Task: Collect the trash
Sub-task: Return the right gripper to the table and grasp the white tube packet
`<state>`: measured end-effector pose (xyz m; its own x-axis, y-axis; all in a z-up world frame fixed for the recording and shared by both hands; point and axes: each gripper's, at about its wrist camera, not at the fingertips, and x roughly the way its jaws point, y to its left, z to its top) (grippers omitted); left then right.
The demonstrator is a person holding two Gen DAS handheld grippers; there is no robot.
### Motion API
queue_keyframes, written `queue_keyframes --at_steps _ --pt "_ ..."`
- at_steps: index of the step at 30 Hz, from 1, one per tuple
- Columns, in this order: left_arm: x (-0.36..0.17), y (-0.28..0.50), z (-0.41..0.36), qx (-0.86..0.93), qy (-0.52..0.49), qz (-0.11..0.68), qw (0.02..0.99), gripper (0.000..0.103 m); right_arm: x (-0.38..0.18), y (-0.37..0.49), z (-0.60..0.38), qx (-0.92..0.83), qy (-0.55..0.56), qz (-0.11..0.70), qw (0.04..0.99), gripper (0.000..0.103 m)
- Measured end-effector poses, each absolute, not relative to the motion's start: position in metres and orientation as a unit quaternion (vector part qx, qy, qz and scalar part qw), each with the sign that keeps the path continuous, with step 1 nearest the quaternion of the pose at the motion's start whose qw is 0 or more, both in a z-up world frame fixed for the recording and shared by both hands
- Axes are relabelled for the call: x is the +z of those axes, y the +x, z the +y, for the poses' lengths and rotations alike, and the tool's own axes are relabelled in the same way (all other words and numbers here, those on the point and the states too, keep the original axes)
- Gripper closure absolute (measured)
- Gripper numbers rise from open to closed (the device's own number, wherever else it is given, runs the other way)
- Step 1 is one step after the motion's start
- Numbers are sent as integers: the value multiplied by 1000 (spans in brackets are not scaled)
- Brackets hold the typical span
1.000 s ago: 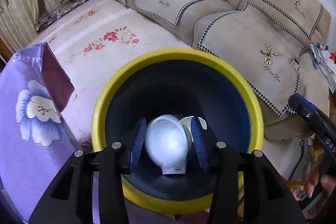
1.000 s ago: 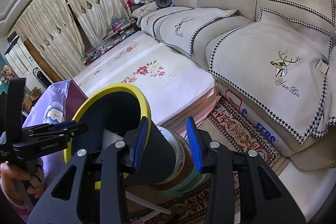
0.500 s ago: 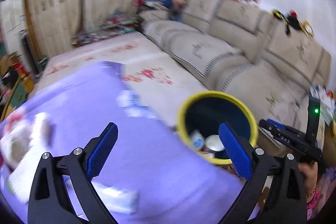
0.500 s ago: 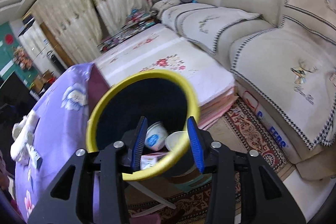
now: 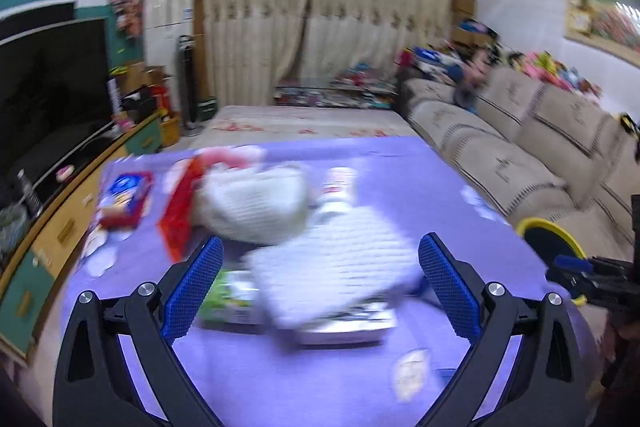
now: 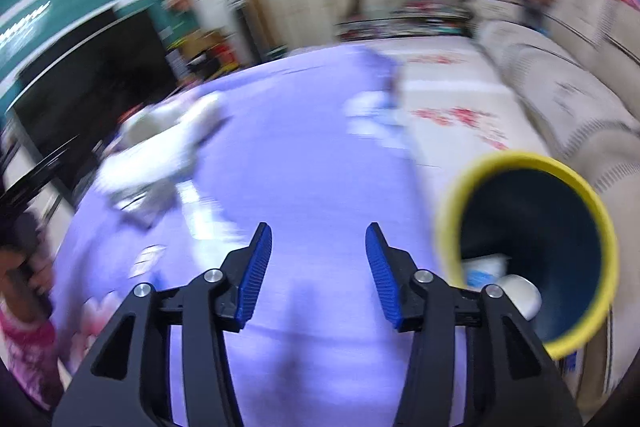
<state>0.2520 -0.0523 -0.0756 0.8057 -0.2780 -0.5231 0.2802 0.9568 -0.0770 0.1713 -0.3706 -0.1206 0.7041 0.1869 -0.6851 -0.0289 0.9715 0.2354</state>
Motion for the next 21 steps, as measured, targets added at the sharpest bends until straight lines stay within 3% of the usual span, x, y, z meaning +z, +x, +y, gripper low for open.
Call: queue_keyframes --at_steps 9,19,21 --pt "-103 273 -12 -104 -40 282 953 6 -124 221 -286 127 -1 417 900 36" --pt "-104 265 -8 -100 -61 277 954 6 -152 249 -267 120 -36 464 877 37" --pt "-104 263 -8 -102 -63 278 953 6 -153 248 -265 112 -42 461 879 48"
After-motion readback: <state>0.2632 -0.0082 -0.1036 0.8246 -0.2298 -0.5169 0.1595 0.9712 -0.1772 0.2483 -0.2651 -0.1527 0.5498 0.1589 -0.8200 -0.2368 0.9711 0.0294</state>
